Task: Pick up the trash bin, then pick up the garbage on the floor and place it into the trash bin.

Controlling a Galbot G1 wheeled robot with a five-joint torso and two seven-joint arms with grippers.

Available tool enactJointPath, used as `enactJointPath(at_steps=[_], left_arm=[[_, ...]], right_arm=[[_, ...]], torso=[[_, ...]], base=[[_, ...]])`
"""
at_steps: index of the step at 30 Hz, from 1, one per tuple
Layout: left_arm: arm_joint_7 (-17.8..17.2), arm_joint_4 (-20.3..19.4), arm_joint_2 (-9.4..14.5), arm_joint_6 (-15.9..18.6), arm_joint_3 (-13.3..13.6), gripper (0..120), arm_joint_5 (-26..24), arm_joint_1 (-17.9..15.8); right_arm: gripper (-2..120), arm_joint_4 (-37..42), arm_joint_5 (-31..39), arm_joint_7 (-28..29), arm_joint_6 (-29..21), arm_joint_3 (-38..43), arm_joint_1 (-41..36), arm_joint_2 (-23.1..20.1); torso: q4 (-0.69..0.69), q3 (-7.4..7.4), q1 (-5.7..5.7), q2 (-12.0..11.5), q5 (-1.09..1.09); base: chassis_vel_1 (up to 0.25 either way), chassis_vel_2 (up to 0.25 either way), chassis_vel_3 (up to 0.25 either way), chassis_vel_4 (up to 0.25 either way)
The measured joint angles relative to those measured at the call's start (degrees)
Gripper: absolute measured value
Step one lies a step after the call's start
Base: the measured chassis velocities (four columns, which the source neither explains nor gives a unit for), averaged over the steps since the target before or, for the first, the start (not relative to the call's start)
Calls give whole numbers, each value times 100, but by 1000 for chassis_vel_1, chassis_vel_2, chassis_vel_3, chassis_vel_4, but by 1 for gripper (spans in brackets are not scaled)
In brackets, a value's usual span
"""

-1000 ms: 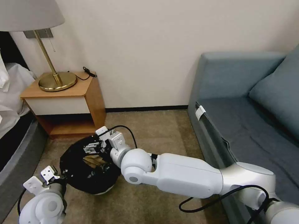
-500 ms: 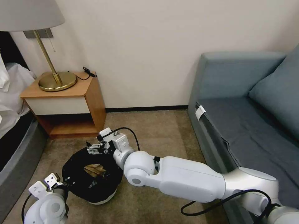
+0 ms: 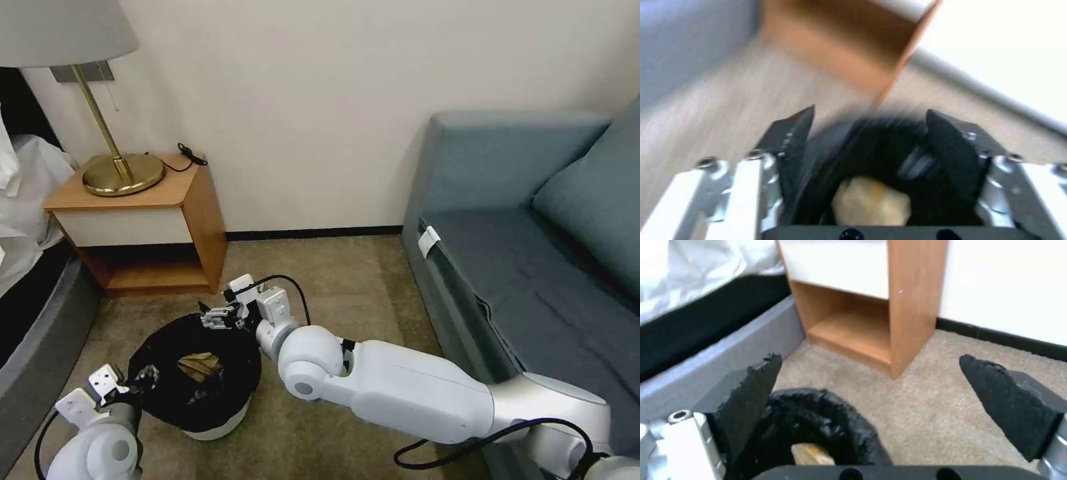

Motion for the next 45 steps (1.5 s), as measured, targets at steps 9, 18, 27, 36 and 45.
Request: enactJointPath(at_steps=[9,18,27,36,45], left_arm=[[2275,-137,137,-1629,-143,99,1210,229],[2576,-311,360,-1696,-12,100,1305,364],[2628,-405,461,-1886,109,100,1445,551],[2315,-489,368,-2256,248,100,1614,654],[1734,-536,249,-2556,305,100,1709,753]], right_arm=[[100,893,-1460,-1077,928,2043,-1451,-1300],[100,2432,-3400,-1363,921,5301,-4303,-1025],[100,3020,-4696,-1329,900,5846,-5911,392],[100,3035,-5197,-1384,1221,5926,-6386,742],[100,2953,-5160,-1414,1318,5867,-6480,728]], torso=[[-2,0,0,0,2],[-3,-1,0,1,1],[-2,-1,0,1,-2],[-1,0,0,1,-2],[-1,0,0,1,0]], base=[[0,0,0,0],[0,0,0,0],[0,0,0,0],[0,0,0,0],[0,0,0,0]])
